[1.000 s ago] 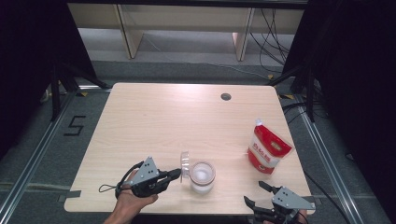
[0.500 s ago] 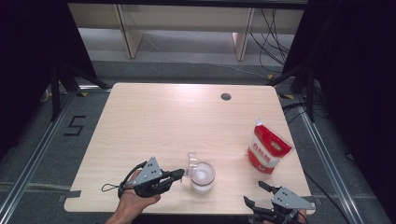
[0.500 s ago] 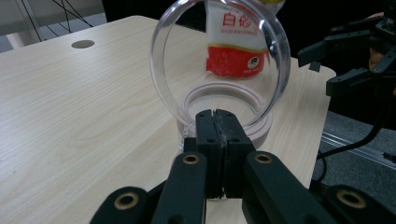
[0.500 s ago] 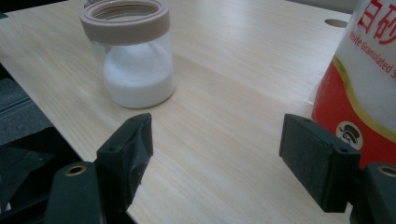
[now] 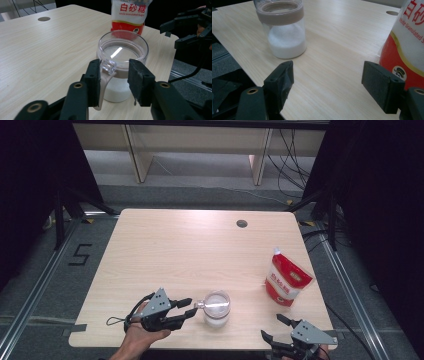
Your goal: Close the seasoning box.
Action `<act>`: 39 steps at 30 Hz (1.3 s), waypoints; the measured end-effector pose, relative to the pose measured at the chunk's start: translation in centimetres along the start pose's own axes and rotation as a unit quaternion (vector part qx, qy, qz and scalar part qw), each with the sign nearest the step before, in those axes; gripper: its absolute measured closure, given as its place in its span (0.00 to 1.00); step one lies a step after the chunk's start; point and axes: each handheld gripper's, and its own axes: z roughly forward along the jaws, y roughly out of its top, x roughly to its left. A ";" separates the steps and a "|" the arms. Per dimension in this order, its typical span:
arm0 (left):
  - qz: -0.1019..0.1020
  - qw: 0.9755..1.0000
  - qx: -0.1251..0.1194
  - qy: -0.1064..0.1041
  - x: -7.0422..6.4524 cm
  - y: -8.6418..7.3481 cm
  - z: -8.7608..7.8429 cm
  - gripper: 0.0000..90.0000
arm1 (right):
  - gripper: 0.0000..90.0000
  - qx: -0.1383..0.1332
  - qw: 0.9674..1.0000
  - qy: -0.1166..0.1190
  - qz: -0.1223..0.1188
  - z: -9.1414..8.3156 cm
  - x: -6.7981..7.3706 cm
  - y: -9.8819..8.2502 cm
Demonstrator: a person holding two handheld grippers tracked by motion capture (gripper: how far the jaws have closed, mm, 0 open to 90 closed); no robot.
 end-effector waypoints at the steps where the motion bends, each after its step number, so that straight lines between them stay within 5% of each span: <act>1: -0.005 1.000 0.006 0.005 -0.2 0.0 -0.2 0.60 | 0.29 0.000 1.000 0.002 -0.001 0.0 0.0 0.0; 4: 0.003 1.000 0.006 0.005 -0.1 0.0 -0.3 0.54 | 0.29 -0.006 1.000 0.003 -0.001 0.0 -0.1 0.0; 9: -0.022 0.999 0.021 0.016 0.0 -0.3 -0.6 0.39 | 0.28 -0.012 1.000 0.005 0.007 0.0 0.0 0.1; 16: -0.023 0.999 0.028 0.020 0.0 -0.9 -1.0 0.30 | 0.26 -0.027 0.999 0.015 0.007 0.1 -0.3 0.0; 17: -0.021 0.999 0.034 0.026 -0.1 -1.1 -1.3 0.28 | 0.24 -0.027 0.999 0.011 0.031 -0.1 0.0 0.0; 19: -0.019 0.998 0.040 0.035 -0.3 -1.3 -1.5 0.25 | 0.23 -0.037 0.999 0.011 0.016 -0.1 -0.3 0.1; 22: -0.025 0.998 0.043 0.036 -0.4 -1.8 -1.7 0.19 | 0.22 -0.038 0.998 0.018 0.046 -0.2 -0.1 0.0; 36: -0.020 0.997 0.073 0.029 -0.8 -4.2 -2.1 0.17 | 0.19 -0.007 0.999 0.017 0.028 0.2 -0.6 -0.4; 39: -0.018 0.997 0.073 0.031 -1.3 -4.6 -2.2 0.17 | 0.18 0.002 0.999 0.015 0.051 0.1 -0.3 -0.5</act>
